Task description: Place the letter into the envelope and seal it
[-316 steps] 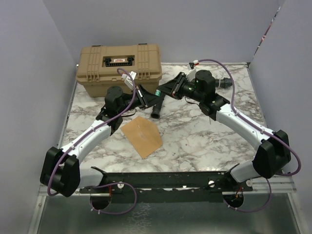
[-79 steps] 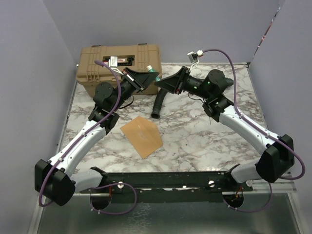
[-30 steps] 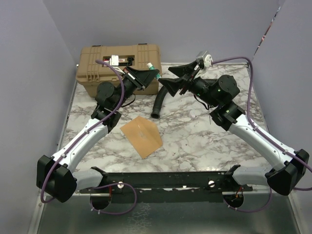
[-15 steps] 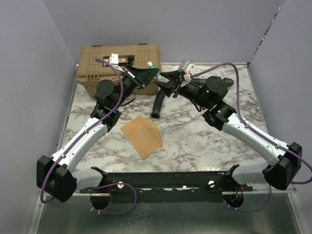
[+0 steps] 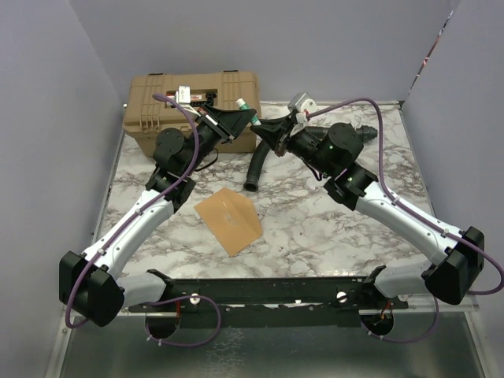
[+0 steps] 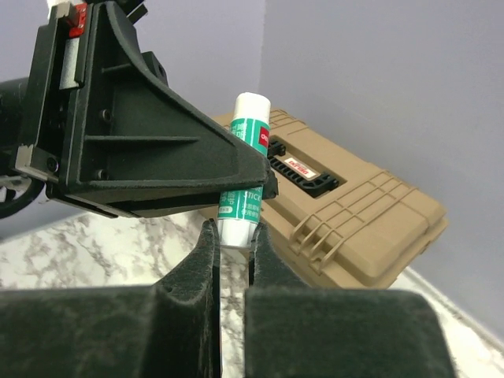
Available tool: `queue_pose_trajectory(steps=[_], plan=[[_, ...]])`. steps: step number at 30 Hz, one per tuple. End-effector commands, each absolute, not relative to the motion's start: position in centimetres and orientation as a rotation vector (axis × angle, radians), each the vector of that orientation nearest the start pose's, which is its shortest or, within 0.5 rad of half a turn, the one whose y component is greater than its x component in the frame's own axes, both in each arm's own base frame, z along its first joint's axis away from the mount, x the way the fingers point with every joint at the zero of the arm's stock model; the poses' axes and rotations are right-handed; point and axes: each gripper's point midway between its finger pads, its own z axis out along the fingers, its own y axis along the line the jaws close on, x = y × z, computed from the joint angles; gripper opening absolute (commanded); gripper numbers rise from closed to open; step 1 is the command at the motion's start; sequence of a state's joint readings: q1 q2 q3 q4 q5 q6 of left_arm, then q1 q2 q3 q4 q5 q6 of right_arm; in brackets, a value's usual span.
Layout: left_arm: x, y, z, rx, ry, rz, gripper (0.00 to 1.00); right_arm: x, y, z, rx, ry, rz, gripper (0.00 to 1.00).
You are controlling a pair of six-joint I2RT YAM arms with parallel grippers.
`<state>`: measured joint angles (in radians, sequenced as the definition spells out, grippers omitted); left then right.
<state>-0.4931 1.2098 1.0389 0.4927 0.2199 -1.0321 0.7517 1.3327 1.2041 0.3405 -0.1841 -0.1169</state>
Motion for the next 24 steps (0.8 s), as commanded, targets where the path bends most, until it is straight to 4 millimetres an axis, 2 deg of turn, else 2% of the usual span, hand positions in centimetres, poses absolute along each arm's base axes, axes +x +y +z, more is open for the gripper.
queue_pose_trajectory(steps=[1,4,6,10,13,16,20,24], plan=[[32.2,-25.4,44.4,-0.096,1.336,-1.387,0.00,30.2,33.6,44.3,-0.589,1.191,0.857,0.00],[31.8,-25.0,44.7,-0.060,1.296,-1.349,0.00,28.3,34.2,45.0,-0.542,1.221,1.044,0.00],[31.5,-24.8,44.9,-0.051,1.276,-1.346,0.00,26.4,34.6,45.5,-0.576,1.200,1.157,0.00],[30.1,-25.1,45.3,0.021,1.228,-1.386,0.00,24.5,33.9,46.7,-0.539,1.183,1.380,0.00],[28.9,-25.3,46.0,0.091,1.177,-1.405,0.00,23.8,32.4,47.8,-0.469,1.146,1.548,0.00],[28.2,-25.4,46.6,0.136,1.151,-1.407,0.00,23.8,31.3,48.2,-0.313,1.155,1.717,0.00],[27.6,-25.1,47.4,0.139,1.127,-1.419,0.00,23.9,31.2,48.8,-0.146,1.215,1.937,0.01],[27.0,-24.9,47.8,0.149,1.103,-1.432,0.00,24.1,30.6,49.4,0.010,1.181,2.119,0.01]])
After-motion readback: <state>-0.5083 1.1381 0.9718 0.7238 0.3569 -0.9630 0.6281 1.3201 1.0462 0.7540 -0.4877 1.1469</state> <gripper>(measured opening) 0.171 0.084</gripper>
